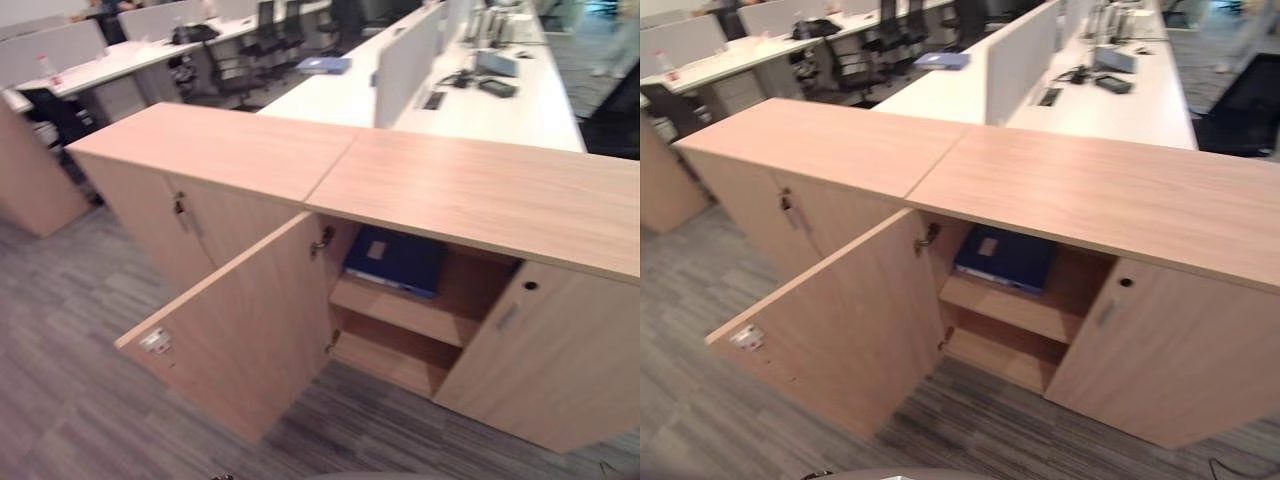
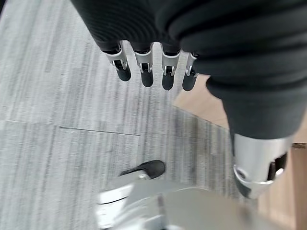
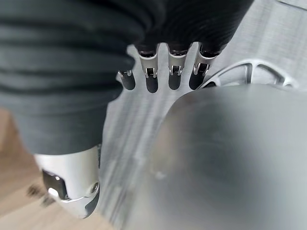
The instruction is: Put the empty folder in the office cabinet
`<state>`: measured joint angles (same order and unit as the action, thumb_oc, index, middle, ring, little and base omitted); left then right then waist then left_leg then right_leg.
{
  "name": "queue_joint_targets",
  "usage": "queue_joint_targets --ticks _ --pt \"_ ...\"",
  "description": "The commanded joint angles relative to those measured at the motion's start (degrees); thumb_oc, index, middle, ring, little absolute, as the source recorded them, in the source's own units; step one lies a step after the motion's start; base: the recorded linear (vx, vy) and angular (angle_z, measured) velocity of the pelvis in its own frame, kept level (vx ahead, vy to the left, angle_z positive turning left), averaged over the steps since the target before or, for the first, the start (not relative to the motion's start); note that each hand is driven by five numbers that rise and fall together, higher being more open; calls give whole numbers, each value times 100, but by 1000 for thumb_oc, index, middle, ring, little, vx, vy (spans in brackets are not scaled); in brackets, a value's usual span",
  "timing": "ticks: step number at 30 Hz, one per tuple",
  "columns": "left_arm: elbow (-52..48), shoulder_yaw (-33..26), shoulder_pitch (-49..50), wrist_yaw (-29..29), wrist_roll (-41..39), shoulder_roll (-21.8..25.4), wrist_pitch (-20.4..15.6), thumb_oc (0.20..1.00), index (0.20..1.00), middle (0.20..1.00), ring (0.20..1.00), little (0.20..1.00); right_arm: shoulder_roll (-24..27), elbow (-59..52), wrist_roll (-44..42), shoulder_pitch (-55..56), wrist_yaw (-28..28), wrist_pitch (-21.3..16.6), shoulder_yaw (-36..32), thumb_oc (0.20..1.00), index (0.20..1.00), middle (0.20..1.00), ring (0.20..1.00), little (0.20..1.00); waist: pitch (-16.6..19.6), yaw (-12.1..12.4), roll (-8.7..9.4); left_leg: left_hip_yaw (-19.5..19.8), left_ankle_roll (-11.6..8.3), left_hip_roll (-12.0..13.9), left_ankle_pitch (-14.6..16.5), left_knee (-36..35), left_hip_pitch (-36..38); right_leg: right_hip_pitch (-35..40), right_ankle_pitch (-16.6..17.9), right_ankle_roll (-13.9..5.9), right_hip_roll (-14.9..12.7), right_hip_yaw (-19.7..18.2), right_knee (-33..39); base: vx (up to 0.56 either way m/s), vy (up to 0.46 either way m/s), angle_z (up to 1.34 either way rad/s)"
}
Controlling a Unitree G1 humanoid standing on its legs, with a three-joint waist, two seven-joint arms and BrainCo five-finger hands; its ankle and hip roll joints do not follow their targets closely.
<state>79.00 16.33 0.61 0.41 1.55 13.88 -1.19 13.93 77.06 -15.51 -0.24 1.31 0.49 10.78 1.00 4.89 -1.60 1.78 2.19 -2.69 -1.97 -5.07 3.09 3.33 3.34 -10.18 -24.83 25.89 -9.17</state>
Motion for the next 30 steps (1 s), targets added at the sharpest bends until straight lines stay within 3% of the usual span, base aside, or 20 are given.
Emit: queue_joint_targets --ticks 1,3,4,5,7,16,17,18,19,21,22,24,26,28,30 --pt "437 -21 -133 -18 67 -164 -122 1000 1000 1000 1000 1000 -166 153 -596 -182 59 -120 2 1000 1000 1000 1000 1000 -155 -152 -207 197 -201 -99 278 7 -335 -236 -465 72 885 -1190 371 40 6 24" --pt "492 7 -143 3 18 -176 -147 1000 1000 1000 1000 1000 -209 176 -798 -186 47 -159 56 1000 1000 1000 1000 1000 -228 -282 -171 411 -165 -175 211 7 -298 -388 -668 141 1416 -1971 343 33 -25 66" --pt "498 48 -168 16 9 -173 -162 1000 1000 1000 1000 1000 -209 203 -846 -182 63 -161 103 1000 1000 1000 1000 1000 -250 -330 -145 504 -150 -227 204 7 -285 -437 -728 221 1636 -2191 381 44 -40 97" --pt "540 50 -195 25 25 -174 -147 1000 1000 1000 1000 1000 -211 227 -860 -187 39 -158 89 1000 1000 1000 1000 1000 -258 -325 -111 602 -146 -290 193 7 -264 -380 -687 223 1671 -2231 479 38 -26 95" --pt "590 40 -233 65 26 -222 -131 1000 1000 1000 1000 1000 -262 271 -836 -149 46 -137 142 1000 1000 1000 1000 1000 -223 -357 -78 833 -231 -286 190 7 -235 -178 -666 303 1798 -2066 706 87 -174 76" --pt "625 -300 -238 223 -309 -268 -146 1000 1000 1000 1000 1000 -430 41 -920 10 109 -231 431 1000 1000 1000 1000 1000 -120 -338 139 879 -384 -60 191 7 -206 65 -484 417 2053 -1844 1365 64 -160 14" --pt "604 -510 -179 -220 -397 368 -89 1000 1000 1000 1000 1000 -262 -74 -875 47 299 -242 401 1000 1000 1000 1000 1000 -138 -335 107 846 -418 -9 181 7 -190 68 -475 417 2083 -1854 1411 -43 -146 1" --pt "458 -682 -525 52 -630 494 -103 1000 1000 1000 1000 1000 -151 -127 -803 42 249 -222 386 1000 1000 1000 1000 1000 -304 -403 174 701 -488 27 258 508 -492 15 -456 446 2070 -1844 1407 -58 -107 3" --pt "458 -682 -526 52 -630 494 -103 1000 1000 1000 1000 1000 -151 -128 -803 42 248 -221 385 1000 1000 1000 1000 1000 -302 -403 173 702 -487 25 268 526 -504 11 -456 445 2070 -1843 1406 -169 -157 7" --pt "234 -896 -573 123 -915 491 -127 1000 1000 1000 1000 1000 -12 -42 -634 59 167 -228 311 1000 1000 1000 1000 1000 -523 -410 316 205 -688 290 458 1501 -1054 -1 -479 518 2061 -1733 1417 -129 -114 4" --pt "232 -896 -573 124 -915 491 -126 1000 1000 1000 1000 1000 -12 -42 -634 59 167 -228 311 1000 1000 1000 1000 1000 -524 -407 311 204 -689 295 472 1523 -1063 -1 -478 519 2067 -1735 1417 -35 -47 -12" --pt "226 -994 -529 94 -988 524 -134 1000 1000 1000 1000 1000 77 35 -573 55 139 -238 232 1000 1000 1000 1000 1000 -545 -358 333 0 -642 558 558 1627 -951 39 -483 547 2130 -1826 1417 17 -36 0" --pt "286 -1113 -519 89 -1056 627 -149 1000 1000 1000 1000 1000 128 85 -511 45 163 -256 196 1000 1000 1000 1000 1000 -508 -345 358 87 -626 720 555 1510 -866 15 -488 529 2173 -1927 1417 28 -18 -25" --pt "372 -1227 -588 83 -1033 839 -152 1000 1000 1000 1000 1000 202 114 -349 88 284 -246 196 1000 1000 1000 1000 1000 -390 -342 314 469 -633 889 412 974 -760 -91 -534 484 2241 -1967 1417 35 45 -37" --pt "435 -1274 -614 74 -945 895 -152 1000 1000 1000 1000 1000 248 117 -279 159 311 -259 93 1000 1000 1000 1000 1000 -239 -391 228 408 -705 1006 288 400 -500 -97 -575 458 2273 -1917 1417 132 162 14"
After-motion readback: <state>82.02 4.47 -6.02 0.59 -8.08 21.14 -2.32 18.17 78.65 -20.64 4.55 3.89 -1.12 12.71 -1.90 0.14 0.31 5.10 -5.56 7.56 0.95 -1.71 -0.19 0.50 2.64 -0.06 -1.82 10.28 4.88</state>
